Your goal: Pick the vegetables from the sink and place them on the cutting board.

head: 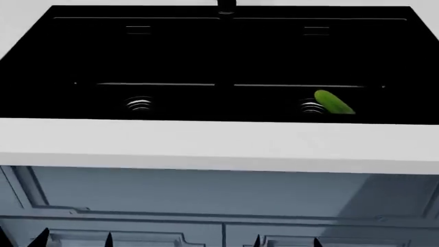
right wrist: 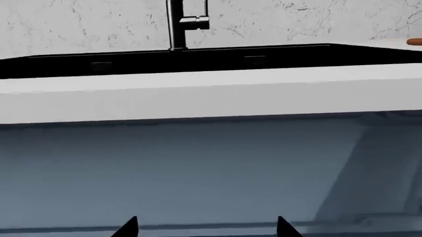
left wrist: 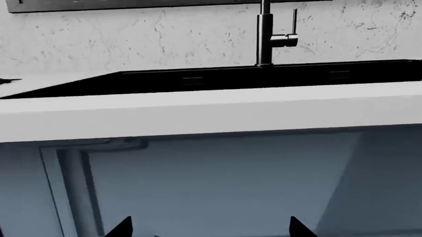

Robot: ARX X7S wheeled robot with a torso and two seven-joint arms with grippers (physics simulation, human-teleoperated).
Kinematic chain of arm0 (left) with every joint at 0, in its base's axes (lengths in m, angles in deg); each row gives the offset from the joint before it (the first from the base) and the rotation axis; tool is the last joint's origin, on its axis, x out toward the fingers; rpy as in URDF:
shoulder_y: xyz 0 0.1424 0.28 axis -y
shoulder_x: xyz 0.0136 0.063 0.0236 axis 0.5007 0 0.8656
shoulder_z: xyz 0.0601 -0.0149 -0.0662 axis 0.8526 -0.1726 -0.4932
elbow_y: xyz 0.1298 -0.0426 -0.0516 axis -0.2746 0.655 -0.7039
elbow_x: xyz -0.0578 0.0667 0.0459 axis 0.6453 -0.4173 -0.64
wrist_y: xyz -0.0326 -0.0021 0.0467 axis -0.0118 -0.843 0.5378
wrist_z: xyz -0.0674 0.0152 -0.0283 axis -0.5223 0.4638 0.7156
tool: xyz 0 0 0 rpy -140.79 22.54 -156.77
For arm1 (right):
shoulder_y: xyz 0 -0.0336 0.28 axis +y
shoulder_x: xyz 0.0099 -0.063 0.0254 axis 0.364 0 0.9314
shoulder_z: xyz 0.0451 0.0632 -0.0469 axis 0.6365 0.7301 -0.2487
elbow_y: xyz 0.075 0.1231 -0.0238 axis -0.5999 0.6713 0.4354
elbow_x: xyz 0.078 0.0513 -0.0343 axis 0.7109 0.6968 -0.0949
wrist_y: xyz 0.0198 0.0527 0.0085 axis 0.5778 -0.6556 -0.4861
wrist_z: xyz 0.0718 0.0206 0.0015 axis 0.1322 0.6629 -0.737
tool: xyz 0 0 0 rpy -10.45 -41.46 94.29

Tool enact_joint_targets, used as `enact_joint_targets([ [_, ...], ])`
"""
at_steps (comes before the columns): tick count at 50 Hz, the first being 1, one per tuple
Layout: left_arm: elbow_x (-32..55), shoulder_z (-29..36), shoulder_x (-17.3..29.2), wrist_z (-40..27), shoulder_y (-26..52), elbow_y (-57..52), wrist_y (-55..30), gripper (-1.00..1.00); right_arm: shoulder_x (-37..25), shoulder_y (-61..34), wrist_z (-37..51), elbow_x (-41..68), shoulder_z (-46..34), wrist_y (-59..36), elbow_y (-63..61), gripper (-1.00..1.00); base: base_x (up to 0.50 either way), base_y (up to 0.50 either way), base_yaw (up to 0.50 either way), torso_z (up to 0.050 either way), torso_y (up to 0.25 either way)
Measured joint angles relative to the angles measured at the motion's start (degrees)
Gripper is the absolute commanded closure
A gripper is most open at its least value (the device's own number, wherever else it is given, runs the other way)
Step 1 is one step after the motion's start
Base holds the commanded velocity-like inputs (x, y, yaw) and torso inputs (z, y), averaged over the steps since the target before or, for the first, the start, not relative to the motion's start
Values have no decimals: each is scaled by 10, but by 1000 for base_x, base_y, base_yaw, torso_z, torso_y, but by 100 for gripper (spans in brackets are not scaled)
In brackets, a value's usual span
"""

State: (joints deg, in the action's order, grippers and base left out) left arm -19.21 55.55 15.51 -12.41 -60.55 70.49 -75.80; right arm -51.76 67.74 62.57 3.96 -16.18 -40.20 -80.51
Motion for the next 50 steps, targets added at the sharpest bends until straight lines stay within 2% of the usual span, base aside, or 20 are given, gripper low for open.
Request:
enact_joint_targets([
  [7, 5, -6, 14, -9, 29, -53, -50, -100, -36, -42, 10, 17, 8, -143, -125, -100, 0, 0, 0, 50, 0],
  [15, 3, -12, 32, -16, 116, -110, -145, -100, -83, -181, 16, 45, 27, -341, -236, -100, 0, 0, 0, 50, 0],
  [21, -6, -15, 51, -17, 218, -107, -214, -100, -106, -308, 8, 70, 42, -463, -248, -100, 0, 0, 0, 50, 0],
  [25, -11, -15, 59, -15, 303, -49, -243, -100, -119, -391, -1, 69, 29, -499, -198, -100, 0, 0, 0, 50, 0],
  [32, -20, -8, 57, -12, 454, 157, -214, -100, -119, -522, -19, 48, -7, -464, -10, -100, 47, 0, 0, 50, 0],
  [41, -39, 14, 45, -19, 621, 479, -90, -100, -111, -651, -69, 29, -37, -330, 271, -100, 500, 0, 0, 50, 0],
  [46, -47, 33, 35, -30, 672, 582, -71, -100, -100, -713, -113, 13, -42, -214, 461, -100, 500, 0, 0, 50, 0],
  [50, -44, 44, 26, -38, 712, 635, -95, -100, -93, -751, -144, -4, -35, -172, 558, -100, 500, 0, 0, 50, 0],
])
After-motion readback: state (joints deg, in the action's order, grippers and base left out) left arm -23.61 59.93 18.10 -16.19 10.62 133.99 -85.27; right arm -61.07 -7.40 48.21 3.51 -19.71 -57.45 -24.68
